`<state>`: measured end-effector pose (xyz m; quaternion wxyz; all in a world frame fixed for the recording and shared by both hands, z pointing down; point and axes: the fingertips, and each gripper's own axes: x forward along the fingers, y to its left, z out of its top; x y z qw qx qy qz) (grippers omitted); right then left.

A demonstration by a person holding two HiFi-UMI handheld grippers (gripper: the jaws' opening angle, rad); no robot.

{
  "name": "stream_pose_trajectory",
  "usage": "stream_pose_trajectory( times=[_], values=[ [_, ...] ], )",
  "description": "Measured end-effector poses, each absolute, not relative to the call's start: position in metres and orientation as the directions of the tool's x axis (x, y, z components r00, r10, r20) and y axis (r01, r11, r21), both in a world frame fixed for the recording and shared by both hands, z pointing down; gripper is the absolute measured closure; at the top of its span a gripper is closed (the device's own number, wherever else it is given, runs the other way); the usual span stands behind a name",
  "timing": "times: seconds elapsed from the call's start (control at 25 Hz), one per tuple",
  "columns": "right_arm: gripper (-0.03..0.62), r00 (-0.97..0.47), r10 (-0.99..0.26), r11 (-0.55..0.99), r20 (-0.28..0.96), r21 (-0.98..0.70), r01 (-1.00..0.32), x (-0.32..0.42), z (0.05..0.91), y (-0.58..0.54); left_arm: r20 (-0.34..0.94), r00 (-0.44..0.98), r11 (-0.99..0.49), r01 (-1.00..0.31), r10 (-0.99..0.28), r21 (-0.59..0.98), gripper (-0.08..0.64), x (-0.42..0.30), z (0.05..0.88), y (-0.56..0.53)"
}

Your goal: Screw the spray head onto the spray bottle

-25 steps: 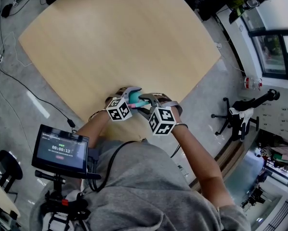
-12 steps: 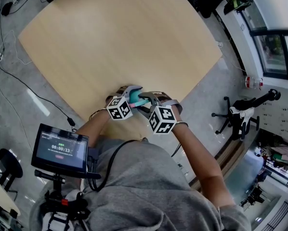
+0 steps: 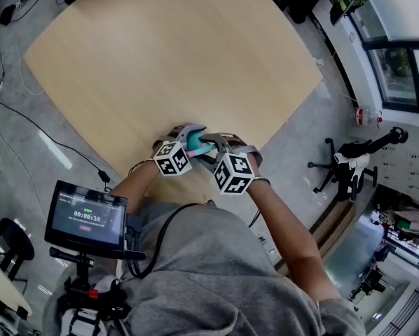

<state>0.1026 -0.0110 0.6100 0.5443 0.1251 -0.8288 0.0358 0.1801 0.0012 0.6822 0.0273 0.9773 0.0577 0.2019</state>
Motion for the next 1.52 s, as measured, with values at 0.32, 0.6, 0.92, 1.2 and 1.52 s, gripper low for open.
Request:
stream_pose_trajectory(
  times=[0.32,0.6,0.92,1.2,1.52],
  values=[
    [0.391,-0.387,-0.18,0.955,0.904,0.065,-0.29,0.1,0.609,-0.013,0.393,0.911,-0.992,0.102,0.124,0.076,0.143,0.18,0.68,0.002],
    [0.393,-0.405,-0.189,0.942,0.894,0.049,-0.333,0.094,0.61,-0.02,0.395,0.91,-0.992,0.102,0.124,0.076,0.141,0.18,0.679,-0.002],
    [0.393,-0.435,-0.213,0.923,0.875,0.034,-0.383,0.088,0.608,-0.024,0.399,0.909,-0.992,0.1,0.122,0.076,0.142,0.176,0.681,-0.004],
    [0.393,-0.445,-0.238,0.908,0.864,0.034,-0.418,0.086,0.607,-0.028,0.401,0.908,-0.992,0.099,0.122,0.079,0.141,0.174,0.681,-0.008],
    [0.393,-0.45,-0.244,0.905,0.859,0.035,-0.424,0.085,0.609,-0.028,0.401,0.908,-0.992,0.095,0.118,0.077,0.141,0.173,0.683,-0.008]
  ],
)
